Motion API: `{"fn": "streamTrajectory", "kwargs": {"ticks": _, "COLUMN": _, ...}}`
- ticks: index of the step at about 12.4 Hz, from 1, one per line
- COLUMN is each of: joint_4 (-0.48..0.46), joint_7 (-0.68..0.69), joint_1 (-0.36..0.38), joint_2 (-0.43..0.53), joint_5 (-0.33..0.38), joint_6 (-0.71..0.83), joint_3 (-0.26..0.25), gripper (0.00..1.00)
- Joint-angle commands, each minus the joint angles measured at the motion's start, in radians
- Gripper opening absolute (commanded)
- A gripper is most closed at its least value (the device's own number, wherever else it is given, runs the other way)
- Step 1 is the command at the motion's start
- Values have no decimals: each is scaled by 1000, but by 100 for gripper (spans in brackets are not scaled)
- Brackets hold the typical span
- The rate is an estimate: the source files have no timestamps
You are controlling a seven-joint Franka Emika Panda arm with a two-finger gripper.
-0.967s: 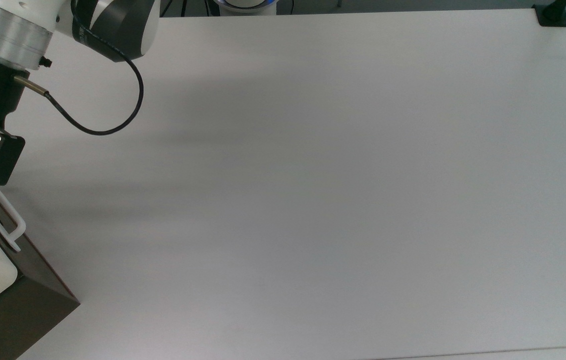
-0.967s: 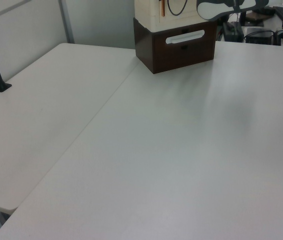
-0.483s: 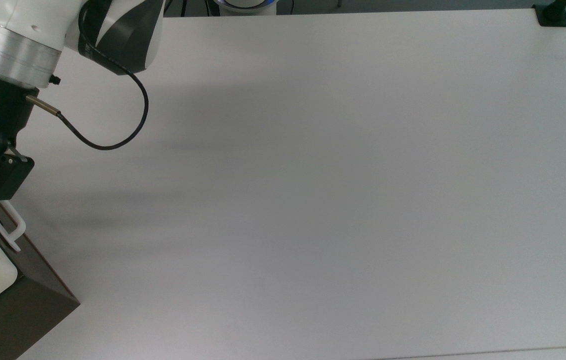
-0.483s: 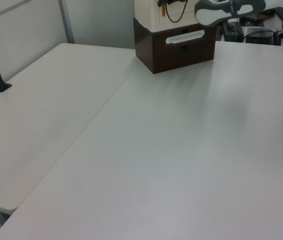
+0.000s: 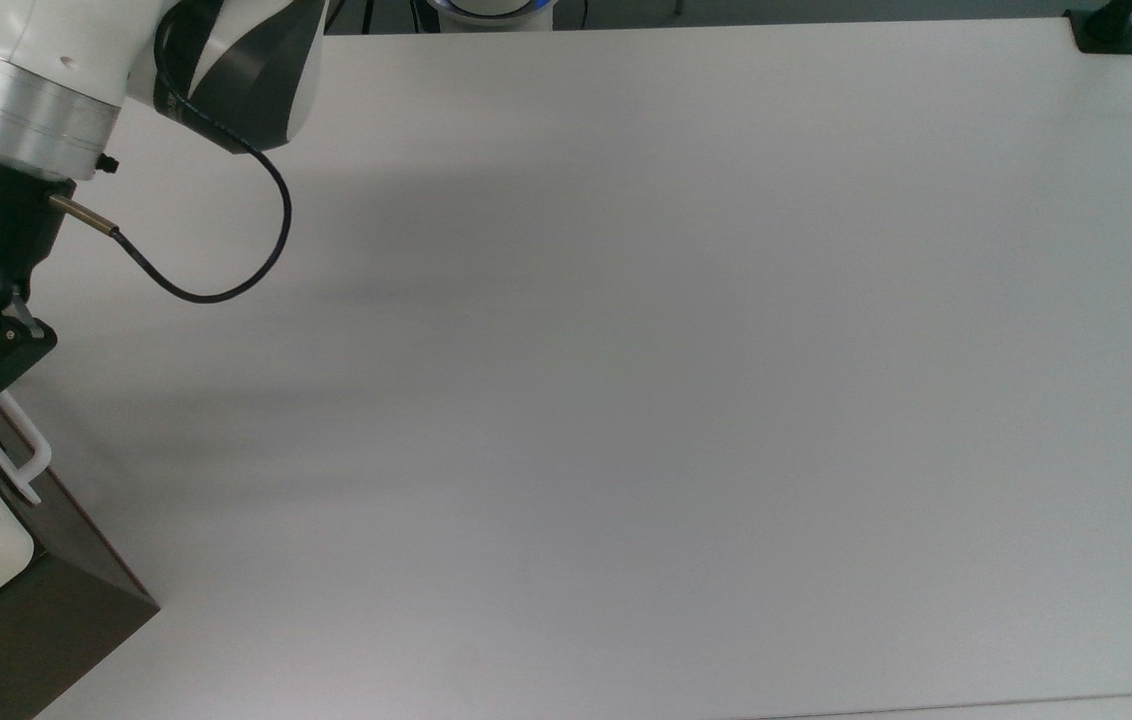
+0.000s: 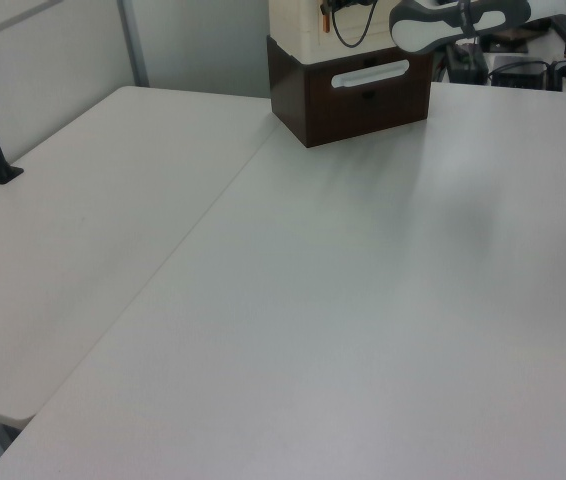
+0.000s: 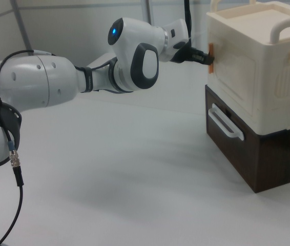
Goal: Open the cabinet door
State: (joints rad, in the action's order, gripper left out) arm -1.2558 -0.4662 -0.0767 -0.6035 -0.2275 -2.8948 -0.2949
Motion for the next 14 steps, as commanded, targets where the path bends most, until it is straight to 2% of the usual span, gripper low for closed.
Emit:
{"fn": "streamTrajectory", "kwargs": {"ticks": 1, "joint_4": 19, "joint_7": -25, "joint_1": 3, "joint_2": -18, "joint_5": -27, "joint_6": -18, "joint_3": -4, "gripper": 17}}
{"fn": "streamTrajectory", "kwargs": {"ticks": 5, "joint_4": 13, "joint_7": 14, "joint_1": 5, "joint_2": -13, "joint_5": -26, "joint_6": -18, "joint_3": 5, "gripper": 13}}
{"fn": "streamTrajectory", "kwargs": {"ticks": 10, "joint_4": -51, "joint_7": 30, "joint_1": 6, "joint_2": 50, "joint_5": -18, "joint_6": -14, "joint_3": 10, "gripper": 9}}
{"fn": "streamTrajectory", "kwargs": {"ticks": 14, "joint_4": -129, "joint_7": 52, "joint_1": 6, "joint_2": 91, "joint_5": -10, "joint_6": -4, "joint_3": 60, "gripper": 9}}
